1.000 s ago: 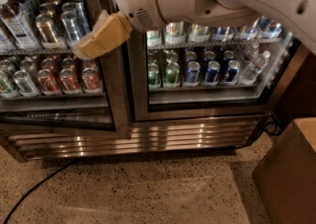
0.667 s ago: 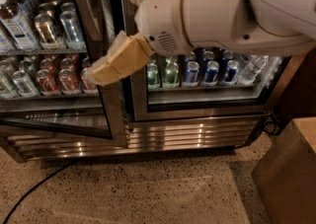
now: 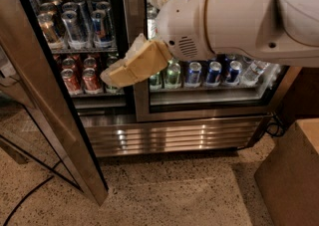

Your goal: Open left fridge door

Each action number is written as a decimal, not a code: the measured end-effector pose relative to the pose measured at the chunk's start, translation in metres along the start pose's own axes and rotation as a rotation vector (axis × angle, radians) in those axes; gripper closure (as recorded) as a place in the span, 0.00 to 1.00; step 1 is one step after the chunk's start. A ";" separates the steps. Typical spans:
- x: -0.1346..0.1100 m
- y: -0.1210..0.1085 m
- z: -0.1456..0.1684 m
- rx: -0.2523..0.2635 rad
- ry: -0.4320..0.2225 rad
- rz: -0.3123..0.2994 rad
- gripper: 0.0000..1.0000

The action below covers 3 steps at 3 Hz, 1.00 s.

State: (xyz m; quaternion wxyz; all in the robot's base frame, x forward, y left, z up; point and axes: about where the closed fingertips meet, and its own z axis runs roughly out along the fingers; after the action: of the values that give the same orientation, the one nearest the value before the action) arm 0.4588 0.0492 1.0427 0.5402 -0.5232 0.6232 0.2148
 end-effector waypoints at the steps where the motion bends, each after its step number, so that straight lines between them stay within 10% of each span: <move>1: -0.006 0.005 0.003 -0.026 -0.016 -0.019 0.00; 3: -0.034 0.067 0.068 -0.389 -0.121 -0.116 0.42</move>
Offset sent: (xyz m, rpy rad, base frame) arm -0.0229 0.0856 -0.0126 0.0094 0.0276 0.4364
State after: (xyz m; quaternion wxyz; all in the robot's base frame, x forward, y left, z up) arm 0.4256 0.1442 1.0311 0.4770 -0.6386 0.5053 0.3307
